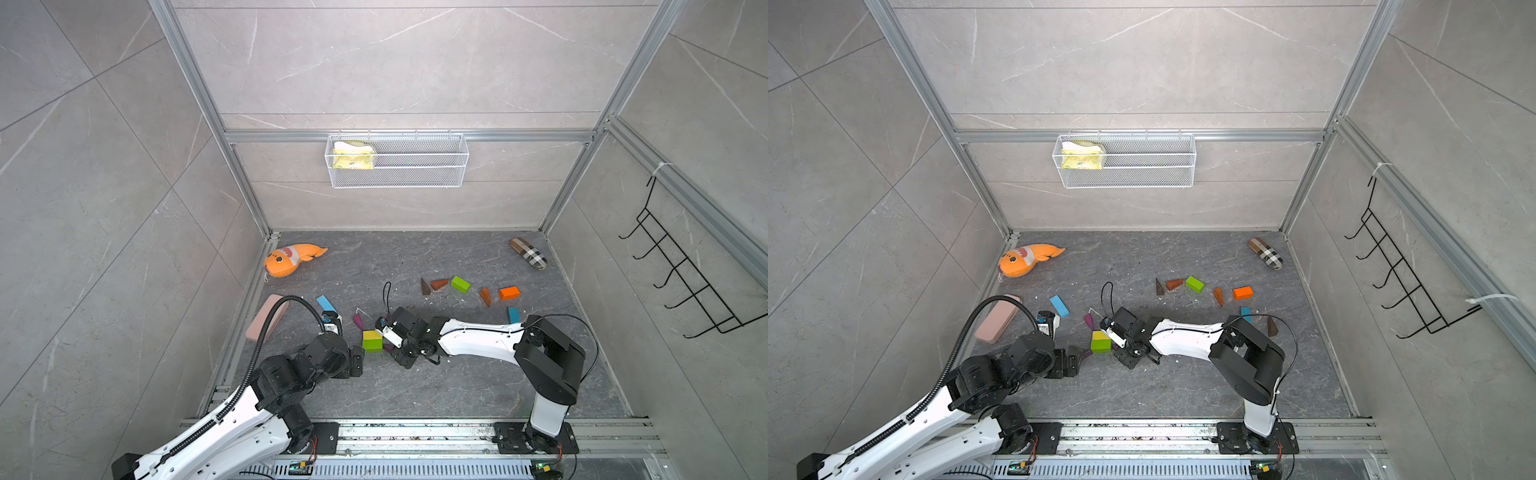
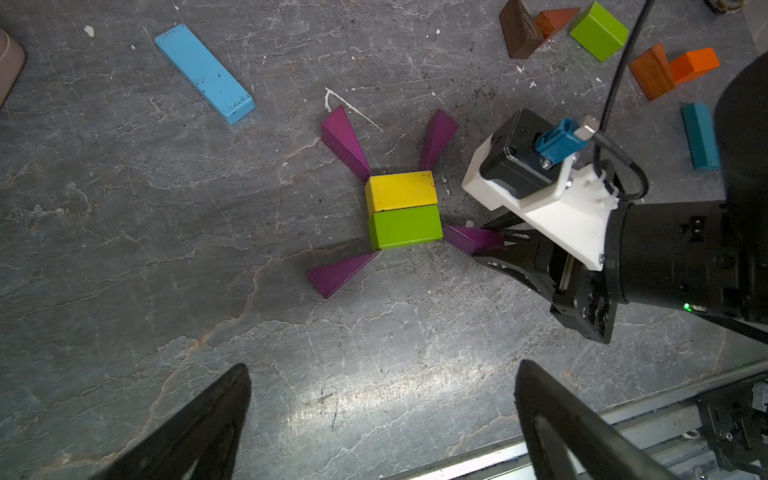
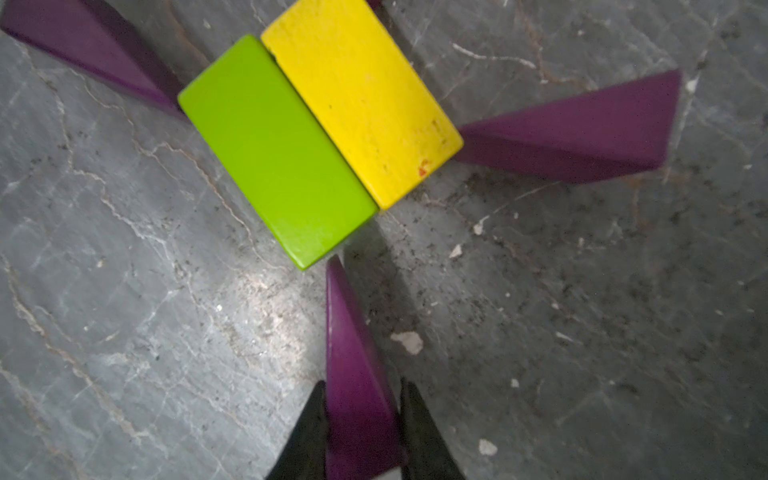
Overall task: Assemble a small pinwheel with building blocks
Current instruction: Assemble the building block at the center of the board.
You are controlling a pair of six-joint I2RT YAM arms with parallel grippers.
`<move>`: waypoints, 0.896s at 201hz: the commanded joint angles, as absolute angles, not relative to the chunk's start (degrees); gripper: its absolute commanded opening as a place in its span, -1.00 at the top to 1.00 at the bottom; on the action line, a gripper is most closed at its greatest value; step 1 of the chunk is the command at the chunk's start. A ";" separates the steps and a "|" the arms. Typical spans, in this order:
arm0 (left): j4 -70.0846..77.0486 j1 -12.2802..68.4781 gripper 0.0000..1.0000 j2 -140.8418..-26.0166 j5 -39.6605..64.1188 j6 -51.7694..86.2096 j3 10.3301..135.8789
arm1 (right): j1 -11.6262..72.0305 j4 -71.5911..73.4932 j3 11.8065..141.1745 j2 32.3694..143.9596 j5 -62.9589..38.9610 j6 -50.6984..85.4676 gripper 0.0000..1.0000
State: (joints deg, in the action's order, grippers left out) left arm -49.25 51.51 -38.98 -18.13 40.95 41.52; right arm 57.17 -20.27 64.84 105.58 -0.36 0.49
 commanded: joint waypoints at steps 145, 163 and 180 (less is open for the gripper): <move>-47.72 51.37 -1.00 -39.64 -19.34 40.44 41.13 | 58.14 -19.71 64.98 106.90 1.58 1.22 0.00; -47.44 51.41 -0.99 -39.85 -20.58 40.30 41.04 | 58.21 -19.10 64.44 105.97 1.60 1.19 -0.16; -46.52 50.80 -1.00 -40.91 -22.83 38.90 41.58 | 58.26 -18.64 63.90 104.34 1.45 1.14 -0.34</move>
